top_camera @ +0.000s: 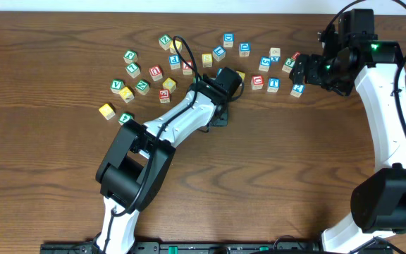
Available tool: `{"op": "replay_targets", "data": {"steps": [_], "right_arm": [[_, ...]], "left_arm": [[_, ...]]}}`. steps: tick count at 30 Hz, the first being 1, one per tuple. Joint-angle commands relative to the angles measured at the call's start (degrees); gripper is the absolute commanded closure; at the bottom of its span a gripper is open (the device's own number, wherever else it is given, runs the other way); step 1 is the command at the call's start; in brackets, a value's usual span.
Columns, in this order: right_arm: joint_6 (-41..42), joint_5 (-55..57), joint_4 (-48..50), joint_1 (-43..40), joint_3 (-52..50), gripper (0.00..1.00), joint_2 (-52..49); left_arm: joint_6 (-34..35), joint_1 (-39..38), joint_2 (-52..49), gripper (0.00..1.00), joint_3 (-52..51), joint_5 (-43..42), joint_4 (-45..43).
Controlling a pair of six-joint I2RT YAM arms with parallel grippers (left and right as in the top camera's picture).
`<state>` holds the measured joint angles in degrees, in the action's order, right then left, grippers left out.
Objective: Spell out ROBOT
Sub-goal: 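Set the O block right of R and release it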
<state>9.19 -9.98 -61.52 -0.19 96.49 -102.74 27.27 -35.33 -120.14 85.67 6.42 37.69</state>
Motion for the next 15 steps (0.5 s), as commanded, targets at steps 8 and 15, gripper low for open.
{"op": "replay_targets", "data": {"steps": [8, 15], "right_arm": [[0.61, 0.63, 0.02, 0.28, 0.02, 0.05, -0.52], [0.61, 0.63, 0.22, 0.28, 0.02, 0.05, -0.52]], "left_arm": [[-0.02, 0.28, 4.22, 0.56, 3.56, 1.11, 2.32], [-3.34, 0.76, 12.24, 0.56, 3.56, 1.16, 2.34]]}}
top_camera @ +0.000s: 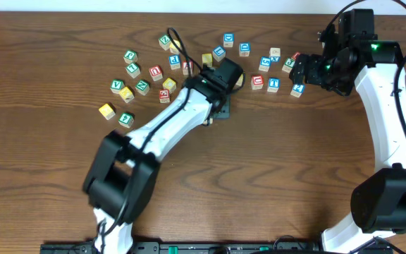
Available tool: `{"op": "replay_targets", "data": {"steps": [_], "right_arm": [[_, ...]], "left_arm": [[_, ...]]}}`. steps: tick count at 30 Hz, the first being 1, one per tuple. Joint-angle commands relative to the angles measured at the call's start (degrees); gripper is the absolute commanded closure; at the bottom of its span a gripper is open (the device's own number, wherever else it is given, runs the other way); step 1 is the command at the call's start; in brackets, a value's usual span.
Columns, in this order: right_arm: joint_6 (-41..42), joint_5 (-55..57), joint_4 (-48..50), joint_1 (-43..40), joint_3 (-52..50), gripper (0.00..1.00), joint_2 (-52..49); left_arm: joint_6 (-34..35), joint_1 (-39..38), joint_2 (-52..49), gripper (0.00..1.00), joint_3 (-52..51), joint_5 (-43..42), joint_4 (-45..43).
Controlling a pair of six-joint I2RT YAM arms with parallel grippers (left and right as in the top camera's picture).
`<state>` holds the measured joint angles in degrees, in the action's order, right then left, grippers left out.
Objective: Spell out ROBOT
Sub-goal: 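Set the O block right of R and release it, then move the left gripper back over the block cluster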
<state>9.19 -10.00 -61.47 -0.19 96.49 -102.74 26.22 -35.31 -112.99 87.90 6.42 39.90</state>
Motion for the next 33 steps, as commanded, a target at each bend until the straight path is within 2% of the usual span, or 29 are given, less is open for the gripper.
{"op": "replay_targets", "data": {"steps": [1, 12, 24, 33], "right_arm": [[0.61, 0.66, 0.2, 0.28, 0.02, 0.05, -0.52], [0.61, 0.63, 0.17, 0.28, 0.02, 0.05, -0.52], [0.63, 0.63, 0.22, 0.28, 0.02, 0.05, -0.52], [0.63, 0.63, 0.37, 0.28, 0.02, 0.04, -0.52]], "left_arm": [[-2.62, 1.09, 6.14, 0.56, 1.33, 1.14, 0.22], [-6.21, 10.49, 13.46, 0.56, 1.33, 1.09, 3.63], [-8.61, 20.92, 13.42, 0.56, 1.33, -0.17, 4.85], [-10.14, 25.0, 13.09, 0.56, 1.31, -3.43, 4.85]]}}
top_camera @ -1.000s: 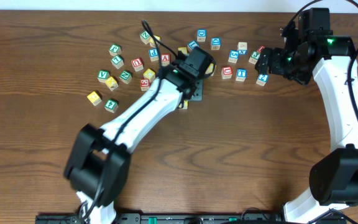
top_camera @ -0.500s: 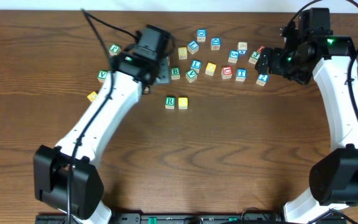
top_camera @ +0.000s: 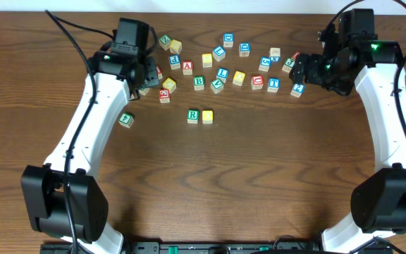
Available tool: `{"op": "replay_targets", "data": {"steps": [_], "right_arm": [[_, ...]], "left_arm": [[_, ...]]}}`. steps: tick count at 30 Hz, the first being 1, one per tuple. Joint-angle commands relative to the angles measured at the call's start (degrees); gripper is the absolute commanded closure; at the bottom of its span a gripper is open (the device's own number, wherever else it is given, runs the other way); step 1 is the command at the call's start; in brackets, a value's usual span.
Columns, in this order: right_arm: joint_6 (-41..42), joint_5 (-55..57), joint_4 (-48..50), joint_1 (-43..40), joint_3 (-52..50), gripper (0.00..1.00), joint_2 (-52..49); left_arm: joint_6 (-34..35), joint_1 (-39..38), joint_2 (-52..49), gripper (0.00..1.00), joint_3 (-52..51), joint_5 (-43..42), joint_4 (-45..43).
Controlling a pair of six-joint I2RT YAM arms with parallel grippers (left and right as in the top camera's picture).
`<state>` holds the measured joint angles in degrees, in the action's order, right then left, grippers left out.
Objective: Spell out ROBOT
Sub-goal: 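Move the left gripper back over the block cluster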
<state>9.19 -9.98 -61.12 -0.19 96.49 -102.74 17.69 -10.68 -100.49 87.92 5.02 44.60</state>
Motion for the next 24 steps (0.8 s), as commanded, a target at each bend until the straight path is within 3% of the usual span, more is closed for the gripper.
{"op": "replay_targets", "data": {"steps": [1, 8, 17, 24], "right_arm": [[0.63, 0.61, 0.04, 0.28, 0.02, 0.04, -0.52], [0.63, 0.57, 0.5, 0.28, 0.02, 0.01, -0.52], [0.63, -0.28, 1.64, 0.28, 0.02, 0.01, -0.52], [0.63, -1.11, 1.99, 0.28, 0.02, 0.01, -0.52]], "left_arm": [[-1.6, 0.37, 0.5, 0.56, 1.29, -2.03, 0.15], [-1.62, 0.35, -0.83, 0.56, 1.2, -2.38, -0.07], [-1.14, -1.07, -4.02, 0.56, 1.42, -12.09, -7.98], [-1.38, -4.9, -13.46, 0.56, 11.23, -11.89, -4.09]]}}
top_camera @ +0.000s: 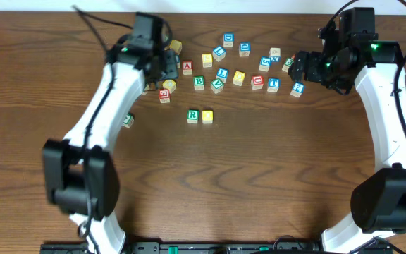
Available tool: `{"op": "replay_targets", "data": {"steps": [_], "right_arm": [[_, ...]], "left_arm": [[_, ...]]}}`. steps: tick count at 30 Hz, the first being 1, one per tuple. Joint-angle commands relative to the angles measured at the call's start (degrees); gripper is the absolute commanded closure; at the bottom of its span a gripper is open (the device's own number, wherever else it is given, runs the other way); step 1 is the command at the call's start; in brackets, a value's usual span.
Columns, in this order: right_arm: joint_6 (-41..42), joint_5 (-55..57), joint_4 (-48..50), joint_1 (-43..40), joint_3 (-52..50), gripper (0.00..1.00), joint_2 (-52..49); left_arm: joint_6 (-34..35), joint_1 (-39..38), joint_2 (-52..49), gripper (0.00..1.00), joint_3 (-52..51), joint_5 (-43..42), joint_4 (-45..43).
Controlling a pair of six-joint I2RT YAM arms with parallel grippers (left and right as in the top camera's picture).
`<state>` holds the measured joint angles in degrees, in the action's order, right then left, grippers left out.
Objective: Spell out ROBOT
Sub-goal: 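Move the left gripper back over the block cluster, then lower the left gripper and grasp the green B block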
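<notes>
A green R block and a yellow block sit side by side, alone in front of the scattered letter blocks. The loose blocks include a red A, a green B and a blue T. My left gripper hovers over the left end of the scatter, beside the red A; its jaws are hidden under the wrist. Over the right end of the scatter hangs my right gripper, its jaw state unclear.
More blocks lie along the back: a blue one, a yellow one, a red C. A green block lies beside the left arm. The left arm covers part of the left cluster.
My left gripper has moved right and slightly back, from over the left cluster to beside the red A. The R and yellow blocks and the right arm have not moved.
My left gripper was low at the table's middle, front of the scatter, at the two oldest moments. Then it was back over the left cluster, with the R and yellow blocks left side by side where it had been. Now it is beside the red A.
</notes>
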<state>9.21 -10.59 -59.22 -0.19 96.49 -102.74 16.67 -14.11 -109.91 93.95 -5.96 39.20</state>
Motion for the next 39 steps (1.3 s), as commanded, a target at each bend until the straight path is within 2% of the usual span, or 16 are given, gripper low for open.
{"op": "replay_targets", "data": {"steps": [1, 6, 9, 18, 39], "right_arm": [[0.61, -0.5, 0.04, 0.28, 0.02, 0.01, -0.52], [0.61, -0.5, 0.0, 0.28, 0.02, 0.01, -0.52], [0.61, -0.5, -0.07, 0.28, 0.02, 0.01, -0.52], [0.61, -0.48, -0.2, 0.28, 0.02, 0.01, -0.52], [0.59, -0.48, -0.39, 0.28, 0.02, 0.01, -0.52]], "left_arm": [[-0.59, -2.01, -5.84, 0.56, 7.48, -0.92, 2.47], [-1.38, -4.85, -13.84, 0.56, 16.79, 0.7, 6.19], [-1.36, -6.51, -16.76, 0.56, 18.51, 2.95, 6.21], [1.97, -7.89, -21.4, 0.56, 18.51, 5.2, 3.1], [2.47, -8.52, -24.55, 0.55, 17.18, 5.38, 0.74]]}}
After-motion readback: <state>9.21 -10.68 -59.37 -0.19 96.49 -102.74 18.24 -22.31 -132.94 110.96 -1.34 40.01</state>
